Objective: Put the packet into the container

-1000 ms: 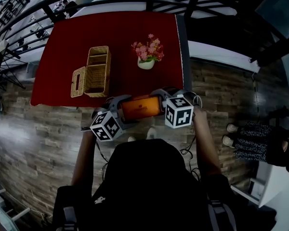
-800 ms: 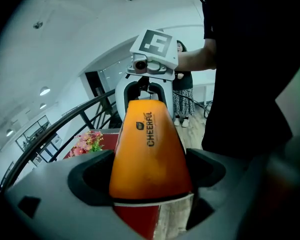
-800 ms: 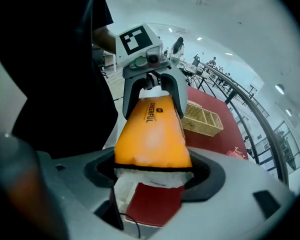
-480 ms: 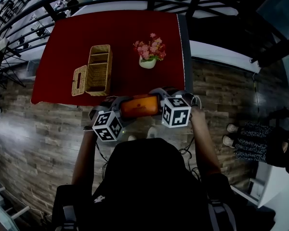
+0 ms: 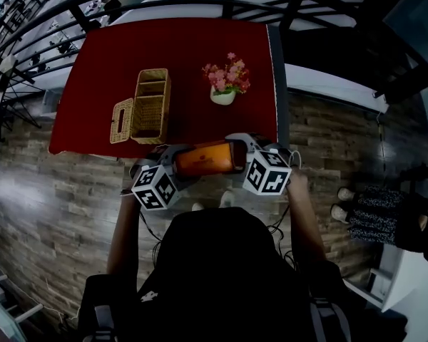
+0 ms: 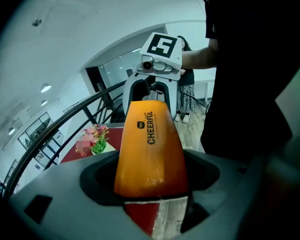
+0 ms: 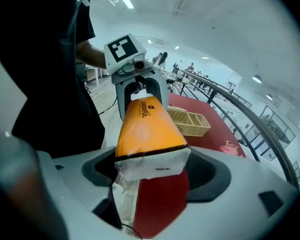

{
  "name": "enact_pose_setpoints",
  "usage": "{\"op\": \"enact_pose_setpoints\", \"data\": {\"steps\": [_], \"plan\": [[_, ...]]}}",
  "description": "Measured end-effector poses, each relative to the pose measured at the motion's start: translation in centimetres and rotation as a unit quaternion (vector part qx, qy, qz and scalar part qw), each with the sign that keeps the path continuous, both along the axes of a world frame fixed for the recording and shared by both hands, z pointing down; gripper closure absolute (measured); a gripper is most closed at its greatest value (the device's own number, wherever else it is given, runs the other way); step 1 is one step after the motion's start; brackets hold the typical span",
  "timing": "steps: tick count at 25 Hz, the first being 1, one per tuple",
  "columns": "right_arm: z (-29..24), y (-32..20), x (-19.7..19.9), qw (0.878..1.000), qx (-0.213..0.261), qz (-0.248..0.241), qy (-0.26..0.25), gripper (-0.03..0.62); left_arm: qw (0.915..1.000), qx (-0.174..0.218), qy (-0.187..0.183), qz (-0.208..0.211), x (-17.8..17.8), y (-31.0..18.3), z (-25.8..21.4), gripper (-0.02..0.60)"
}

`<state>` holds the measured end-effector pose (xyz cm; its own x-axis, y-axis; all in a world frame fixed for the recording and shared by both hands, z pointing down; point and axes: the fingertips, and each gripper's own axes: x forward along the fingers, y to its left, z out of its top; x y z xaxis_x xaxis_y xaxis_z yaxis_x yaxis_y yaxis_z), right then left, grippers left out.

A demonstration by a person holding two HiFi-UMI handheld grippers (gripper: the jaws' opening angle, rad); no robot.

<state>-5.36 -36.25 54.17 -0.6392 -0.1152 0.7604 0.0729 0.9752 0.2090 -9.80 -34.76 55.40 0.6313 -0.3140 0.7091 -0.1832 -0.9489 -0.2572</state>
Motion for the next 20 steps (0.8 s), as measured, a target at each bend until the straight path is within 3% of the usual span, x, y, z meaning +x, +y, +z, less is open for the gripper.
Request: {"op": "enact_pose_setpoints", "data": {"steps": [3,5,7,9,11,12,13,14,17,20], "plan": [[-0.7,-0.2,-0.2,1.000,-0.004,0.011,-0.021,0.223,0.9999,-0.010,0.009,-0.009,-0.7,-0.1,-0.2,0.244],[-0.5,-0.6,0.7,1.000,-0.002,0.020,-0.009,0.223,0.9996,-0.019,-0.004,-0.021,-1.8,-0.2,0.1,0.244],[-0.5,-1.1,1.7,0.999,-0.010,0.032,-0.001,0.224,0.9986,-0.027,-0.017,-0.042,-3.5,-0.7,0.3,0.244],[-1.2,-1.7,1.8,0.998,-0.021,0.046,-0.024,0.226,0.9967,-0.031,-0.005,-0.074,-4.7,-1.8,0.0,0.244],[-1.7,-2.5,1.5,0.996,-0.011,0.071,-0.050,0.288,0.9927,-0.031,0.016,-0.115,-5.5,-3.0,-0.2,0.242],[-1.9,-3.0,1.4,0.994,0.000,0.090,-0.062,0.387,0.9898,-0.033,0.025,-0.136,-5.9,-3.5,-0.1,0.242],[-2.1,-3.6,1.3,0.991,0.012,0.110,-0.076,0.504,0.9865,-0.035,0.033,-0.156,-6.4,-4.0,0.1,0.242],[-2.3,-4.0,1.2,0.988,0.018,0.127,-0.090,0.545,0.9828,-0.039,0.040,-0.176,-7.0,-4.4,0.5,0.242],[-2.5,-4.2,0.2,0.982,0.025,0.147,-0.113,0.568,0.9655,-0.052,0.069,-0.245,-9.0,-5.7,1.7,0.242],[-1.8,-3.6,-0.5,0.983,0.024,0.146,-0.107,0.571,0.9364,-0.069,0.094,-0.331,-11.5,-6.9,2.3,0.242]]}}
